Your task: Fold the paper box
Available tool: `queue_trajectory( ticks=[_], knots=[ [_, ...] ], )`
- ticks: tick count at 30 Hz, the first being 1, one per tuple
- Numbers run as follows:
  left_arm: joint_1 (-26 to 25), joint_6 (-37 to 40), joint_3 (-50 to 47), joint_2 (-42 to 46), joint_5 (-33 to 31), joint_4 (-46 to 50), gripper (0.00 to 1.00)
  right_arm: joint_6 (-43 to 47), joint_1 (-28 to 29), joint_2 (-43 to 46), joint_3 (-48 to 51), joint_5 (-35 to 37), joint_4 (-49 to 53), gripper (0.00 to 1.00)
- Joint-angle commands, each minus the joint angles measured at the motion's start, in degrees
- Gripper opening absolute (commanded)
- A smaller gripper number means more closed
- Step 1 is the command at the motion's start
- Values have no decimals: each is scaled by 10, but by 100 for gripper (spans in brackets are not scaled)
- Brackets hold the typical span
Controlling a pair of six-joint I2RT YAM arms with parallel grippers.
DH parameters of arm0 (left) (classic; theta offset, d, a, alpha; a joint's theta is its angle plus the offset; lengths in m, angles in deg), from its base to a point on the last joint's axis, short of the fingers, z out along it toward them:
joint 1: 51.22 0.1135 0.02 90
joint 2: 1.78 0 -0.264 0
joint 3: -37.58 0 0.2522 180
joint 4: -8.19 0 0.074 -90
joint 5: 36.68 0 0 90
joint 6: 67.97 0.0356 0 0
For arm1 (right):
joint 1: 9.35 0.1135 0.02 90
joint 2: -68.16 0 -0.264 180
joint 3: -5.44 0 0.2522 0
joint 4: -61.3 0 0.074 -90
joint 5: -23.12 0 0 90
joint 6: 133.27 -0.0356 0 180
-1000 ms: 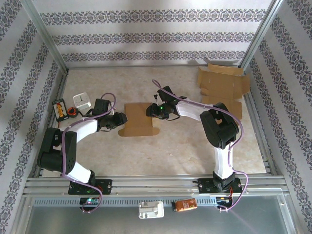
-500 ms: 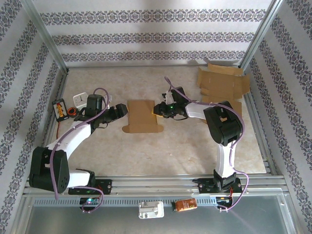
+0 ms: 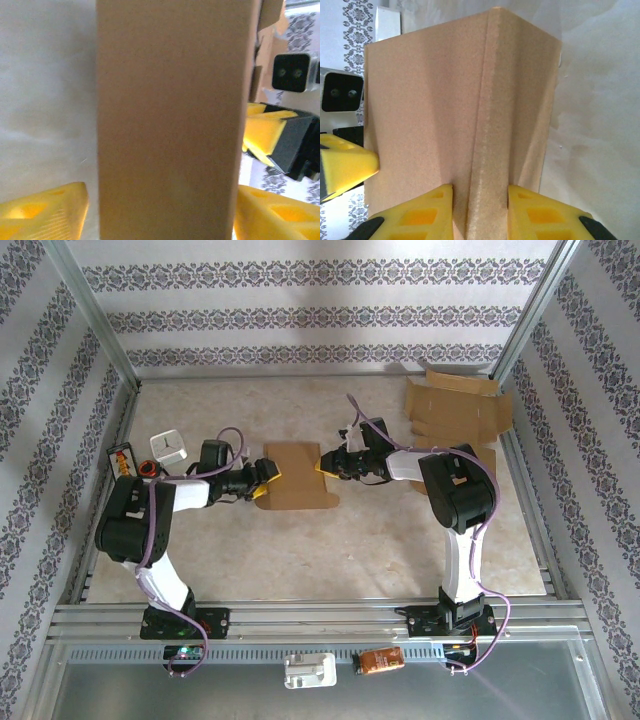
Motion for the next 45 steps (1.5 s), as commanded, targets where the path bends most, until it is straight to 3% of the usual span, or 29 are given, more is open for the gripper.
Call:
queue_trajectory(
  ticks=[1,5,9,13,15,18,20,25,29,34,39,42,45],
  knots=[
    [-20,-99,-16,-29,23,-170,59,10,-5,-34,21,47,52,26],
    [-23,-149,-21,-34,9,-217,40,14,-4,-6,30,51,57,29],
    [-23,-161,-31,11,-29,-185,34,34,-4,98,59,92,77,61],
    [-23,-155,-34,92,-71,-93,34,96,10,262,110,205,91,75],
    [-23,-146,-31,134,-97,-29,34,192,49,338,131,286,100,82],
    [-23,-128,-20,194,-125,55,34,425,153,419,170,435,80,93],
    [-23,-120,-14,222,-129,88,35,567,214,439,193,487,52,97],
    [-23,-114,-4,275,-135,137,35,897,307,400,204,550,-24,98],
    [-23,-115,-2,300,-141,158,35,1057,319,313,192,602,-153,98],
    [-22,-148,-8,316,-129,153,36,1152,320,187,124,662,-257,98],
    [-22,-167,-12,323,-115,150,36,1181,324,111,86,701,-358,97],
    [-21,-190,-21,322,-104,130,36,1183,324,95,81,702,-385,93],
    [-21,-212,-28,315,-90,103,36,1180,323,91,83,696,-392,81]
  ],
)
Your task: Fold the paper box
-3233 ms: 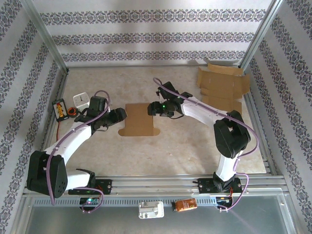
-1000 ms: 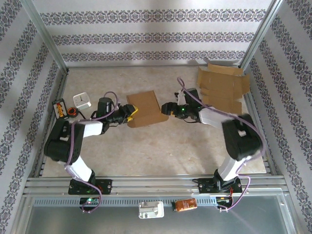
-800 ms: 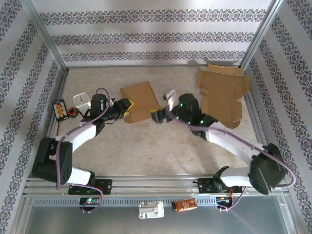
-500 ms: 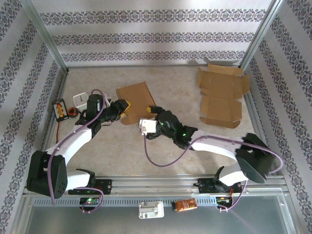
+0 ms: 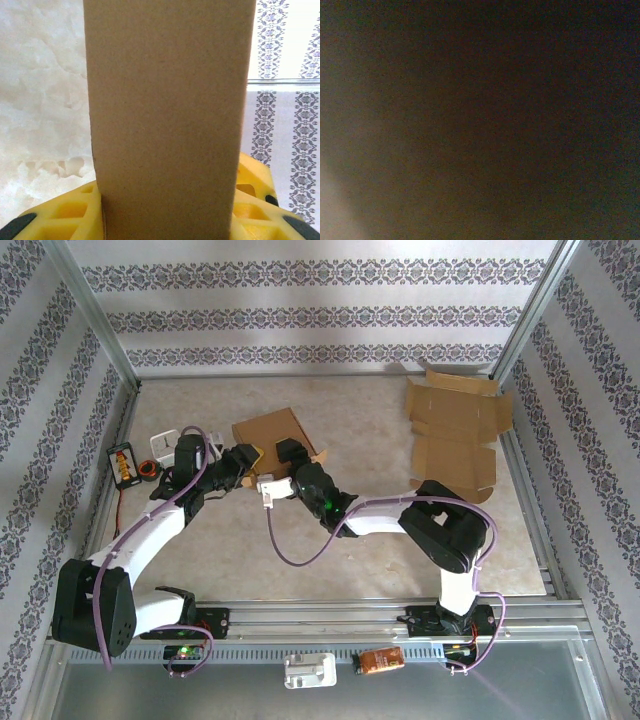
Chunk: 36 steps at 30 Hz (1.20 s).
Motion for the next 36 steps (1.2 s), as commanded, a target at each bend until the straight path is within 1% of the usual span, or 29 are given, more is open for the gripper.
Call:
queue_trajectory(
  ticks=[1,3,6,9,11,13,15,17,18,20,21,22,24,26,28,31,33,36],
  knots=[
    [-4,-36,-5,7,53,-39,36,14,0,-8,-12,19,-52,74],
    [-3,-35,-3,8,55,-36,36,6,0,-4,-6,13,-51,64],
    [-3,-27,0,19,49,-27,40,-8,1,12,10,3,-37,53],
    [-4,5,16,42,28,14,47,-38,2,39,28,0,-6,47],
    [-3,33,27,64,6,45,55,-65,2,66,42,-4,23,44],
    [-3,63,38,91,-21,72,66,-94,2,101,53,-5,75,41],
    [-4,103,53,121,-50,99,74,-119,0,136,59,-7,148,41],
    [-4,174,76,160,-93,142,79,-141,-5,176,59,-21,243,42],
    [-4,229,95,180,-116,171,82,-152,-8,200,48,-41,339,42],
    [-6,332,111,229,-150,207,87,-176,-18,243,3,-102,532,42],
    [-7,381,112,256,-163,216,88,-188,-27,256,-34,-149,650,42],
    [-7,426,109,279,-167,221,88,-191,-38,261,-84,-215,765,42],
    [-8,498,109,315,-152,242,88,-207,-52,247,-179,-277,901,42],
    [-8,551,121,333,-133,288,88,-210,-55,208,-277,-301,1037,41],
    [-8,597,139,338,-112,348,88,-224,-55,145,-385,-295,1158,43],
    [-10,652,157,338,-95,426,88,-275,-59,36,-540,-255,1287,44],
    [-10,674,160,341,-81,458,88,-299,-61,-14,-601,-244,1317,45],
    [-10,692,158,342,-54,484,89,-324,-62,-76,-683,-271,1343,47]
  ],
)
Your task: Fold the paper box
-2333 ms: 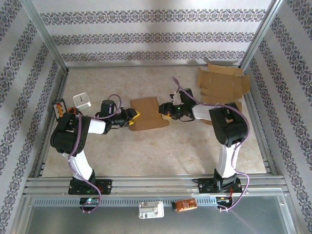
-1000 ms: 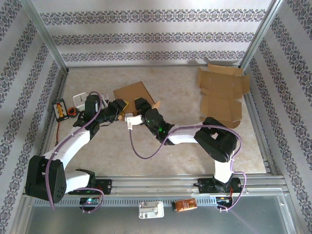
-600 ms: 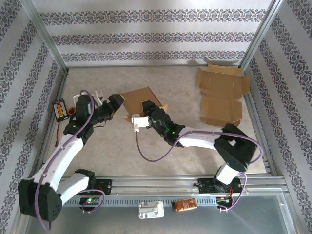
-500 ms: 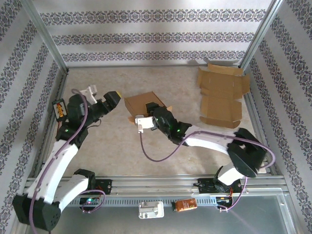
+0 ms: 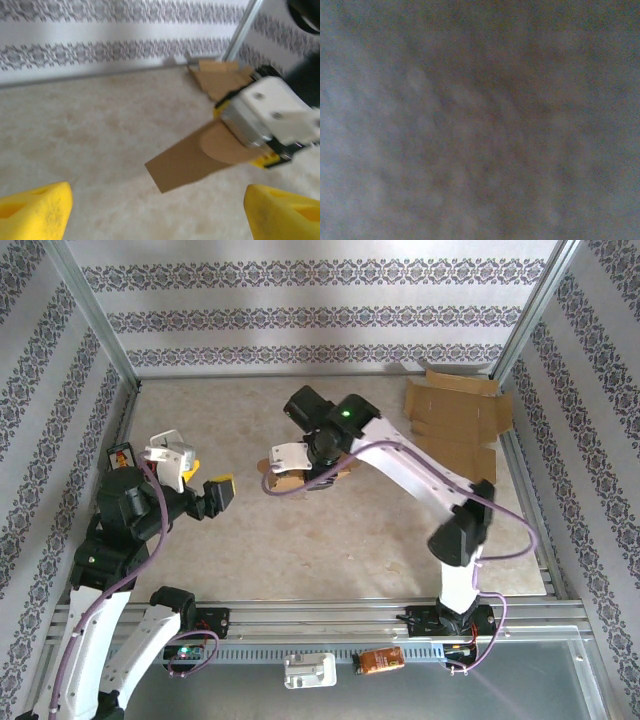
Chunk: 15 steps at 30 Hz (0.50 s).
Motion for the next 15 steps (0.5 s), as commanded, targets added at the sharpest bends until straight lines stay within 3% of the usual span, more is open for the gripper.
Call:
queue_trajectory(
  ticks=[1,7,15],
  knots=[
    [-6,73,9,2,46,81,89,-57,-6,-73,-87,-26,149,47],
    [-7,72,-14,2,78,84,90,-101,-30,-185,-167,-49,155,44],
    [-7,68,-29,5,82,73,92,-101,-27,-214,-122,-38,75,54]
  ],
)
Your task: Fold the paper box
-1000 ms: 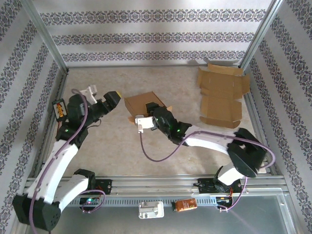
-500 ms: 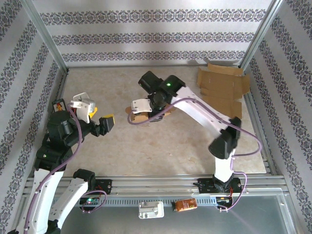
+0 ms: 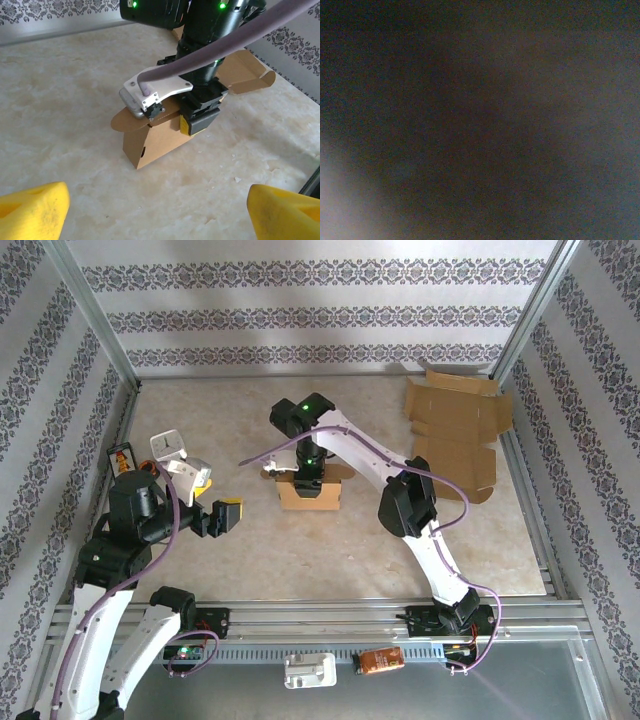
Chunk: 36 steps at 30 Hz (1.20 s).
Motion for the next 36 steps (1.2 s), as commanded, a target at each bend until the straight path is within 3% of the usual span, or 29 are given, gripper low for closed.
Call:
queue_trajectory(
  ticks=[1,11,18,22,24,29,32,36],
  knots=[
    [-7,13,-10,4,16,7,92,-7,4,10,22,-10,-31,57],
    [-7,0,-27,3,12,-14,92,16,-2,54,49,-18,-60,83],
    [-6,10,-20,-10,11,-15,92,11,-7,108,27,-46,-59,87],
    [-6,-17,-8,-40,-1,-31,88,-67,-35,159,22,-112,-83,87],
    [-7,-40,5,-74,2,-34,86,-150,-55,211,82,-145,-146,86],
    [-11,-43,16,-142,23,-53,85,-390,-88,381,321,-117,-323,82],
    [-19,-15,23,-188,45,-59,85,-446,-115,474,461,-110,-392,81],
    [-41,5,55,-250,13,-37,86,-462,-151,560,597,-135,-469,82]
  ],
)
